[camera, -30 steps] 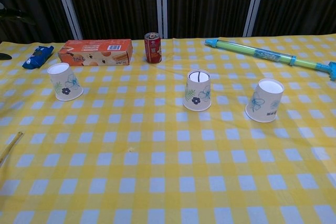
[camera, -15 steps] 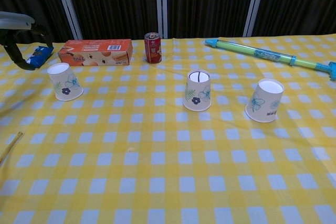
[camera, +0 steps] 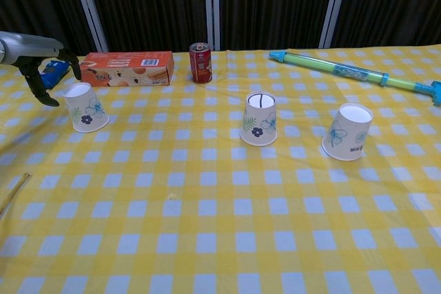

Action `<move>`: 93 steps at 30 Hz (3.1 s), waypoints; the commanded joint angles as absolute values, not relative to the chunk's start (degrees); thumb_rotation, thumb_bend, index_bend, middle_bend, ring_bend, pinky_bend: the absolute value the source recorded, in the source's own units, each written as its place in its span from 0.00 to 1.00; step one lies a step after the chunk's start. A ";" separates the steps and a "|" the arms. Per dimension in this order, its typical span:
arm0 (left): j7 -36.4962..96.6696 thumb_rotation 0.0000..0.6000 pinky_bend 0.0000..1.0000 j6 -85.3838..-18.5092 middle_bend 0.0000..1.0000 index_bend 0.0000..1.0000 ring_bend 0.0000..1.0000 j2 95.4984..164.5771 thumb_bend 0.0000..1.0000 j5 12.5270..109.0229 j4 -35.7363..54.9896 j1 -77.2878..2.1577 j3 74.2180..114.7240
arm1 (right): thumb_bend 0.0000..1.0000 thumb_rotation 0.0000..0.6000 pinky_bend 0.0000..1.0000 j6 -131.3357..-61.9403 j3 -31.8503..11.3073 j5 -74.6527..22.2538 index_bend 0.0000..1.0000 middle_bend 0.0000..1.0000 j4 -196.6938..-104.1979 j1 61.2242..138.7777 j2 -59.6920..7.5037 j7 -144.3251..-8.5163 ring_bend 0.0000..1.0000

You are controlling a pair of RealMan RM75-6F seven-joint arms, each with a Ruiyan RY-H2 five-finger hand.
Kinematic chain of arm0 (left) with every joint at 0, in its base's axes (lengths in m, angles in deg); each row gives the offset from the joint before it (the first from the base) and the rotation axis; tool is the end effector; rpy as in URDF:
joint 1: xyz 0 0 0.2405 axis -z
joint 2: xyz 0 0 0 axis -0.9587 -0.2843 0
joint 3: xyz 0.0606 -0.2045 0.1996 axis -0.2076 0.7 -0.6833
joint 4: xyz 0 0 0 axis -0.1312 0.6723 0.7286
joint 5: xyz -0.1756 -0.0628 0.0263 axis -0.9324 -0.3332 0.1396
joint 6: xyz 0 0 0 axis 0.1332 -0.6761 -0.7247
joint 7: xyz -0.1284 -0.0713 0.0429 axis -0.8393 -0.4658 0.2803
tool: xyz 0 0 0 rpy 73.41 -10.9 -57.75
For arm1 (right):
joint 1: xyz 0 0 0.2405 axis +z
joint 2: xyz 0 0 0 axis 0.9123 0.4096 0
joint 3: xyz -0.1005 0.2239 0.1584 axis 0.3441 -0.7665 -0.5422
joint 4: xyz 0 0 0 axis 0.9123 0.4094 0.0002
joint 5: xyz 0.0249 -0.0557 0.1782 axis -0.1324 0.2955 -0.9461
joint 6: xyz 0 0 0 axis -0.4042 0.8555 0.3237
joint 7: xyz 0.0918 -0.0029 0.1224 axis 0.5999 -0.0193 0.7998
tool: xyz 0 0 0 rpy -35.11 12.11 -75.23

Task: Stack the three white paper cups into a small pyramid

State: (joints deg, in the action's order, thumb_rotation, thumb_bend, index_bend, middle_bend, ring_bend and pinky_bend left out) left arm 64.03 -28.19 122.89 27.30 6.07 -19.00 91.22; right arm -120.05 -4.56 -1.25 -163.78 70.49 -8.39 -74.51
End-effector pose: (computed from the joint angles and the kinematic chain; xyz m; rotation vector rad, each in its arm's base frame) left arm -0.2352 0.4494 0.0879 -1.7118 -0.9876 -0.3846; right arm -0.3392 -0.1960 0.2013 1.3631 -0.8428 0.9669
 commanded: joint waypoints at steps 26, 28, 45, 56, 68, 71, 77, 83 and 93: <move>58.71 1.00 0.00 -31.53 0.00 0.35 0.00 124.18 0.40 33.86 4.94 -19.52 90.95 | 0.10 1.00 0.00 -120.76 -4.09 -0.02 0.17 0.00 -164.40 70.23 -8.09 -74.37 0.00; 57.95 1.00 0.00 -32.62 0.00 0.36 0.00 123.37 0.40 35.28 3.06 -19.78 91.52 | 0.10 1.00 0.00 -120.88 -4.12 0.02 0.17 0.00 -164.49 70.20 -8.04 -74.31 0.00; 62.91 1.00 0.00 -41.78 0.00 0.36 0.00 126.74 0.40 38.28 -11.88 -14.40 97.58 | 0.10 1.00 0.00 -121.13 -4.80 -0.89 0.17 0.00 -164.52 70.00 -6.75 -71.43 0.00; 69.71 1.00 0.00 -42.12 0.00 0.37 0.00 134.32 0.40 29.87 -6.53 -8.38 98.47 | 0.10 1.00 0.00 -120.12 -5.20 -2.47 0.17 0.00 -163.12 69.96 -6.28 -68.23 0.00; 70.80 1.00 0.00 -41.03 0.00 0.36 0.00 140.71 0.40 28.79 -0.53 -5.55 98.51 | 0.10 1.00 0.00 -119.07 -5.30 -3.14 0.17 0.00 -162.43 70.16 -6.19 -66.45 0.00; 70.46 1.00 0.00 -40.68 0.00 0.36 0.00 141.44 0.40 29.15 0.01 -5.39 98.53 | 0.10 1.00 0.00 -119.04 -5.40 -3.25 0.17 0.00 -162.39 70.19 -6.24 -66.40 0.00; 69.86 1.00 0.00 -41.33 0.00 0.13 0.00 142.58 0.37 30.46 1.12 -5.73 98.13 | 0.10 1.00 0.00 -119.06 -5.23 -3.00 0.18 0.00 -162.55 70.17 -6.33 -66.87 0.00; 66.24 1.00 0.00 -42.68 0.00 0.00 0.00 141.33 0.33 35.79 -0.49 -8.47 97.11 | 0.10 1.00 0.00 -119.17 -5.03 -2.66 0.18 0.00 -162.51 70.13 -6.56 -67.66 0.00; 58.47 1.00 0.00 -58.02 0.00 0.00 0.00 132.40 0.33 54.59 -12.57 -21.26 90.22 | 0.10 1.00 0.00 -117.60 -5.19 -4.50 0.18 0.00 -162.36 70.37 -7.20 -70.35 0.00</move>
State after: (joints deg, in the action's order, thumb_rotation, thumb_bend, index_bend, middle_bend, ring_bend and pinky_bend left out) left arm 61.04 -52.17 136.05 48.61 -8.37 -16.36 93.54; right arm -117.74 -5.16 -4.34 -162.32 70.32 -7.12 -70.15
